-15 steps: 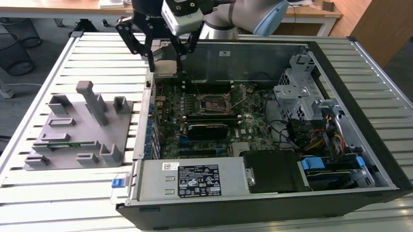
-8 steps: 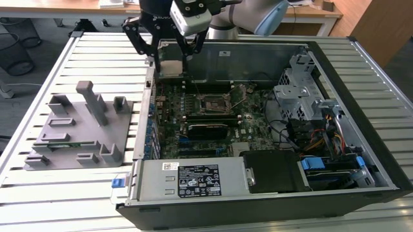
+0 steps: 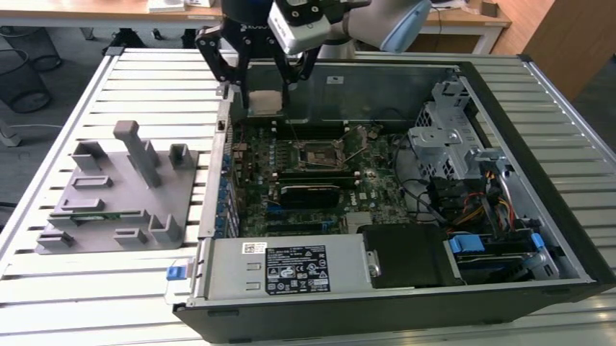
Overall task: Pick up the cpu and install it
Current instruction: 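Pick up the cpu and move it towards the insertion slot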
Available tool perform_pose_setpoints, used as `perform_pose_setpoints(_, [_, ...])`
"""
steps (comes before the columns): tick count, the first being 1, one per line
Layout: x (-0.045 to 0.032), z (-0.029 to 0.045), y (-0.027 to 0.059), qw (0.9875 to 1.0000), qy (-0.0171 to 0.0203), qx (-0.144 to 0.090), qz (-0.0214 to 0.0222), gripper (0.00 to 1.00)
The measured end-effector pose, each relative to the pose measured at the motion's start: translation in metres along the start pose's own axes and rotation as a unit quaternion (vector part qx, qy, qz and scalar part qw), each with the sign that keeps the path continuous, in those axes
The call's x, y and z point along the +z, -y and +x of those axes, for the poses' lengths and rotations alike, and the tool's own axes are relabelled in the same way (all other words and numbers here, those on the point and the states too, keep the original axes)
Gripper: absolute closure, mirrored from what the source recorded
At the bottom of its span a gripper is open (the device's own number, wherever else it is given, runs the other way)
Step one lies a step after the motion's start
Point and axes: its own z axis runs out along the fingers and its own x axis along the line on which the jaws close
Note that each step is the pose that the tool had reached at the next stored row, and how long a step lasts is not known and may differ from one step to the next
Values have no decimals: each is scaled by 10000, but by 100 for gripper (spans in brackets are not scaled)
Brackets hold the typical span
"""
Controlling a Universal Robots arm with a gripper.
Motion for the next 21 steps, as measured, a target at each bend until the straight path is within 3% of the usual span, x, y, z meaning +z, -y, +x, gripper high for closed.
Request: perform_pose_setpoints(21, [25, -304, -17, 10000, 0, 0, 0, 46])
